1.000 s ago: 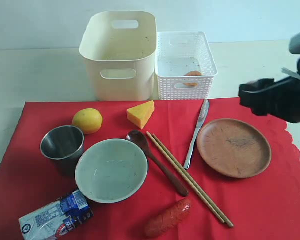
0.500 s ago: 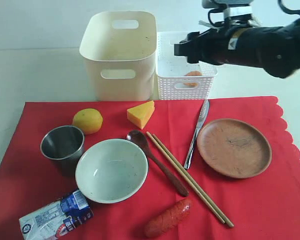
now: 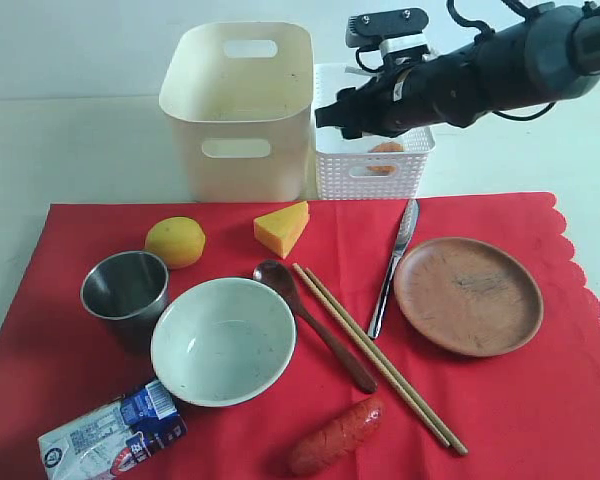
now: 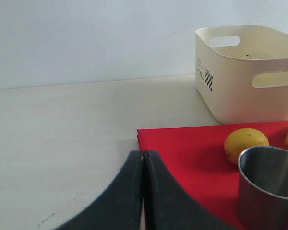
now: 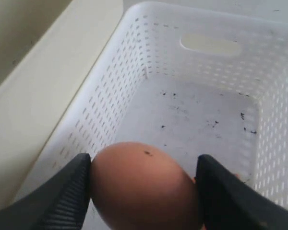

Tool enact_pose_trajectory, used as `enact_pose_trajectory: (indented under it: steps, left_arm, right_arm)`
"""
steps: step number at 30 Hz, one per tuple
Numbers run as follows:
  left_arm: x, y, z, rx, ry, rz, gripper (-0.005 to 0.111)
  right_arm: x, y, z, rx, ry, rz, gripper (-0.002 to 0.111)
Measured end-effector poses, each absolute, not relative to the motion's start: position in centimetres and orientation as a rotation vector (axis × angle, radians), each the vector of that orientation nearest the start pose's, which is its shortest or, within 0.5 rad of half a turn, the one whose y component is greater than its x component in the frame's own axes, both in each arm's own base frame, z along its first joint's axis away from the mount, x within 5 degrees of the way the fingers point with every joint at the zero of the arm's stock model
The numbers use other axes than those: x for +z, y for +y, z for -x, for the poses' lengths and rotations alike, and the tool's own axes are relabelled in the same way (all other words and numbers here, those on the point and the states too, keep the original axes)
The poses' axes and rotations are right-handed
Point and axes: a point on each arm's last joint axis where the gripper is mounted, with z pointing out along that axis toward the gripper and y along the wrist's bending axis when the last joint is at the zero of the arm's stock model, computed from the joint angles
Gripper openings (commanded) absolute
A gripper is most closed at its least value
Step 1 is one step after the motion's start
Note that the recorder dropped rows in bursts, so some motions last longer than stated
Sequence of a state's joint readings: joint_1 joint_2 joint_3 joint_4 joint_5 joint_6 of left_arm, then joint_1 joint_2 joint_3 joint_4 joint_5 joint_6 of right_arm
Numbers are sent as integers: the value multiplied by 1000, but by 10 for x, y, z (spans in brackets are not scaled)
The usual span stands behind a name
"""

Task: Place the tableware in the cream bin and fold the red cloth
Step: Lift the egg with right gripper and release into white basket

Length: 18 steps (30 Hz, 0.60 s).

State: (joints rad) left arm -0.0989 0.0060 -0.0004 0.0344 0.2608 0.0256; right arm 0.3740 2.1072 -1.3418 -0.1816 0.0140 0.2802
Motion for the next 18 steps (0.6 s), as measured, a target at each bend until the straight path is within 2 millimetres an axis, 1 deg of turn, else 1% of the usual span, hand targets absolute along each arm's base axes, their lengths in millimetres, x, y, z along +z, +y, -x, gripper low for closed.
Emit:
enact_pose_trajectory:
  steps: [12, 15, 18]
  left_arm:
    - [189, -5, -55, -22, 1745, -131, 3]
    - [189, -5, -55, -22, 1745, -131, 3]
    - [189, -5, -55, -22, 1745, -131, 3]
  right_arm:
    - [147, 167, -426, 245, 2258, 311, 70]
    - [147, 167, -426, 246, 2256, 311, 75]
    - [147, 167, -426, 246, 2255, 311, 76]
